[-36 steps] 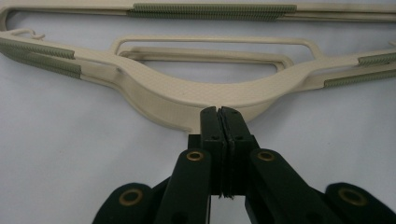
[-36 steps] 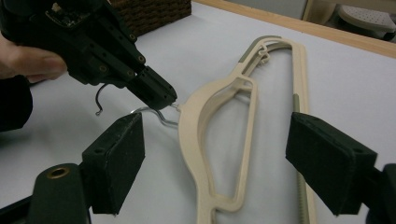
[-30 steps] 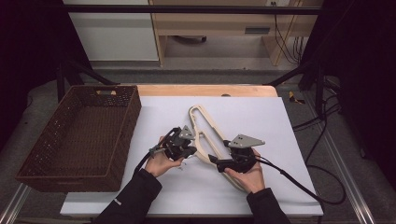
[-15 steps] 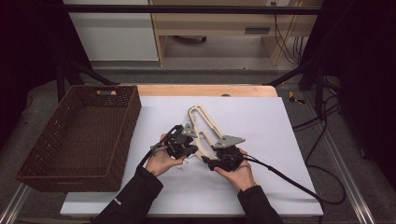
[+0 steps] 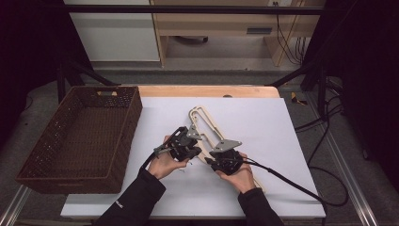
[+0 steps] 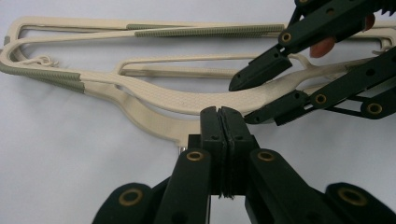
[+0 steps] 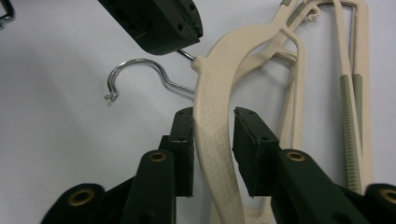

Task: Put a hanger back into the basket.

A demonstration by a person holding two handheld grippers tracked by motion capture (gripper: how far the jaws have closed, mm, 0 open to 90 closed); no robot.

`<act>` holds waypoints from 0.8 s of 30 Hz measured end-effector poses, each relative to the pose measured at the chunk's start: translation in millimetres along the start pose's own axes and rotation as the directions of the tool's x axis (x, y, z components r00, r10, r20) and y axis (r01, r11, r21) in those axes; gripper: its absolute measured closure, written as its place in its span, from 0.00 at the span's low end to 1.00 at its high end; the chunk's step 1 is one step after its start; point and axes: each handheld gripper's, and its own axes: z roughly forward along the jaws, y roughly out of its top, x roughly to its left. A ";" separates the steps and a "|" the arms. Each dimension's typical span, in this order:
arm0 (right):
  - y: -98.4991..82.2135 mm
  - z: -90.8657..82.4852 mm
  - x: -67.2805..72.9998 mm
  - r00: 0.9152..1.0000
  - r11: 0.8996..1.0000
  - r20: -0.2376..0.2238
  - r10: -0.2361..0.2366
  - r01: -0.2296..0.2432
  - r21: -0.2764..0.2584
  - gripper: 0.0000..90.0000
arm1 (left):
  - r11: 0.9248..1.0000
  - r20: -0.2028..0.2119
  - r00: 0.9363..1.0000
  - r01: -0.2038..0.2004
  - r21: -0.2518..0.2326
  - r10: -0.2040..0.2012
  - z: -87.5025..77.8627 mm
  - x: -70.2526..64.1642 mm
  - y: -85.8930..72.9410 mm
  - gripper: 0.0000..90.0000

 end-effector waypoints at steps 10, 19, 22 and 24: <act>1.0 -5.5 -0.7 0.999 0.999 0.015 -0.028 0.028 -0.021 0.83 | 0.995 -0.036 0.999 0.006 -0.101 -0.010 -15.2 -3.1 -0.6 0.75; 4.6 -20.1 -7.2 0.999 0.999 0.033 -0.033 0.035 -0.040 0.85 | 0.923 -0.039 0.993 0.089 -0.374 -0.112 -71.3 7.7 -14.9 0.29; 5.4 -27.8 -11.1 0.998 0.998 0.063 -0.029 0.032 -0.054 0.86 | 0.901 -0.049 0.991 0.096 -0.424 -0.129 -92.2 10.7 -28.8 0.20; 5.8 -33.8 -15.0 0.997 0.997 0.078 -0.020 0.025 -0.069 0.87 | 0.897 -0.048 0.990 0.099 -0.431 -0.132 -94.8 10.5 -32.8 0.15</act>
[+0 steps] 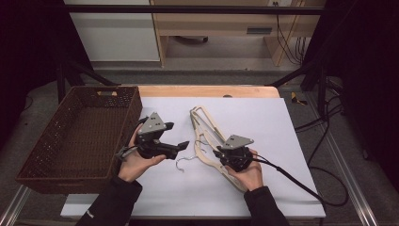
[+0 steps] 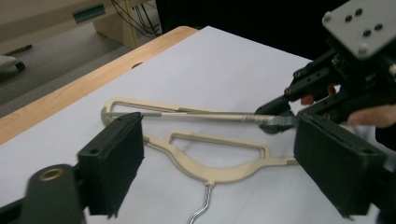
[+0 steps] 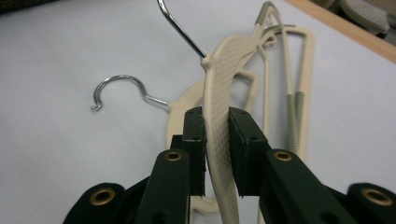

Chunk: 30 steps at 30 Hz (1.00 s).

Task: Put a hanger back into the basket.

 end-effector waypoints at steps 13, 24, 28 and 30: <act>-4.3 -26.9 -28.8 0.992 0.998 0.120 0.036 -0.029 -0.058 0.95 | 0.999 0.000 0.999 0.033 -0.018 -0.033 -20.3 -0.5 -48.2 0.12; -5.1 -58.8 -47.3 0.994 0.981 0.023 0.105 -0.100 -0.164 0.96 | 0.999 -0.029 0.999 0.034 0.028 -0.033 -14.8 -0.6 -58.5 0.08; 4.3 -56.2 -33.8 0.991 0.980 -0.101 0.087 -0.103 -0.168 0.96 | 0.999 -0.020 1.000 0.019 0.037 -0.018 -12.0 -1.6 -52.2 0.08; 8.3 -51.3 -26.6 0.985 0.982 -0.151 0.079 -0.103 -0.160 0.96 | 1.000 -0.014 1.000 0.008 0.024 -0.008 -10.1 -2.3 -45.7 0.08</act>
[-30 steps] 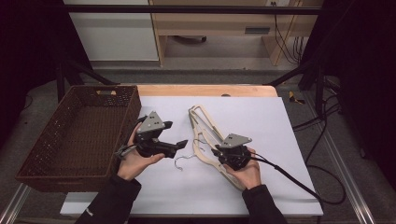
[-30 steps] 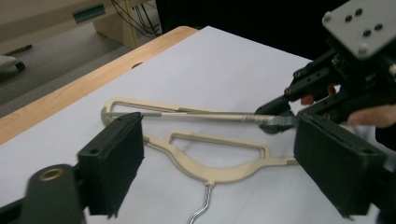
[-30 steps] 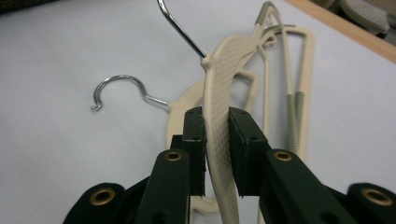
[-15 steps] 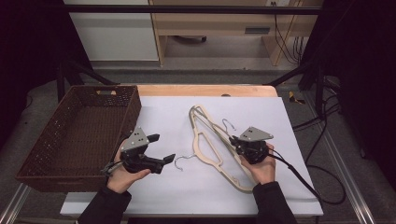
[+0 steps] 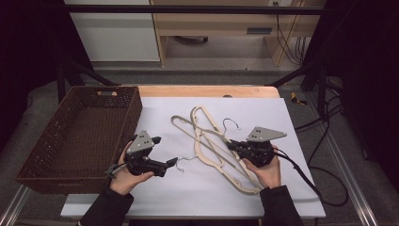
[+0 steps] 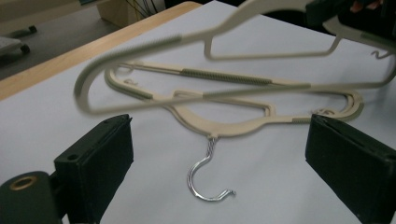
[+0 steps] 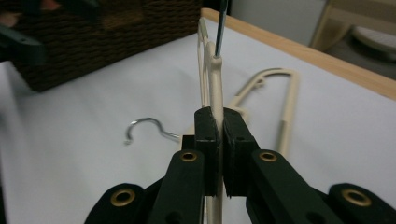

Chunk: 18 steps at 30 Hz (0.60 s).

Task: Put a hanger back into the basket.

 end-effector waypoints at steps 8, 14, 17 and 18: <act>2.1 14.4 15.3 0.990 1.000 -0.144 -0.004 0.006 0.014 0.96 | 0.996 0.085 0.995 -0.057 0.066 0.051 31.0 -3.2 21.8 0.16; 0.4 17.7 17.7 0.983 0.999 -0.182 -0.011 0.017 0.029 0.96 | 0.983 0.147 0.982 -0.134 0.129 0.115 50.8 -5.9 30.6 0.33; -0.2 19.4 18.5 0.982 0.999 -0.187 -0.015 0.022 0.035 0.96 | 0.983 0.173 0.979 -0.130 0.132 0.106 56.8 -5.2 31.6 0.45; -0.5 20.2 18.9 0.982 0.999 -0.191 -0.015 0.023 0.039 0.96 | 0.982 0.179 0.978 -0.128 0.136 0.103 59.6 -4.8 32.0 0.45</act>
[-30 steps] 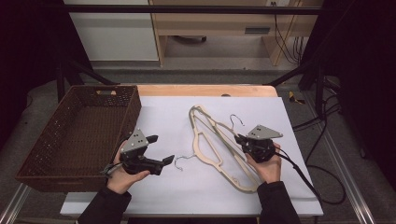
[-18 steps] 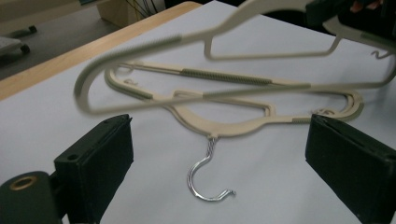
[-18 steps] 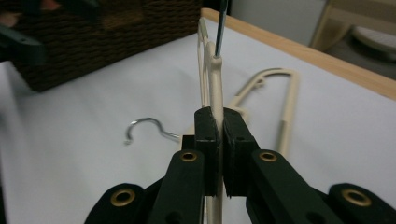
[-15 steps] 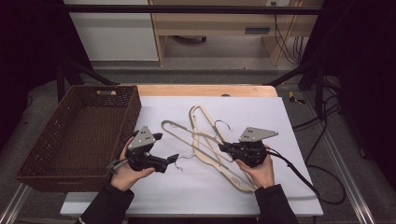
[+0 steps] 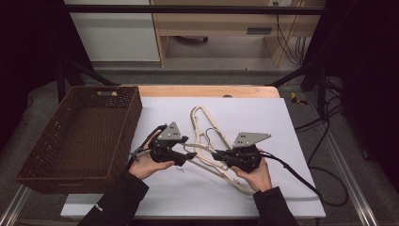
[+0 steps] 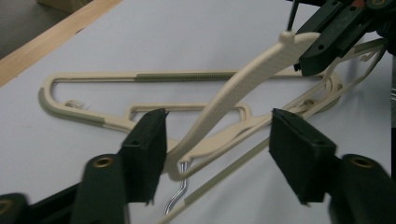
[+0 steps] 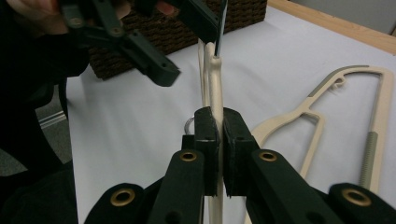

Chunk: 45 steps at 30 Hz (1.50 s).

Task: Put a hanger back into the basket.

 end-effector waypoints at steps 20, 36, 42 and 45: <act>-0.1 3.2 3.0 0.999 0.998 -0.007 -0.048 0.048 0.048 0.92 | 0.975 0.033 0.986 -0.167 0.145 0.164 10.4 -8.0 3.2 0.81; 2.4 -2.9 4.8 0.994 0.995 0.078 -0.073 0.078 -0.059 0.60 | 0.985 0.098 0.987 -0.141 0.098 0.131 -1.2 -27.4 -0.4 0.96; 4.6 -21.2 7.5 0.987 0.987 0.141 -0.077 0.095 -0.126 0.42 | 0.996 0.025 0.998 -0.064 0.070 0.063 -12.4 -29.7 -0.2 0.96; 2.9 -29.3 5.3 0.984 0.985 0.168 -0.053 0.079 -0.152 0.36 | 0.999 -0.005 1.000 -0.026 0.045 0.026 -16.3 -30.3 0.4 0.96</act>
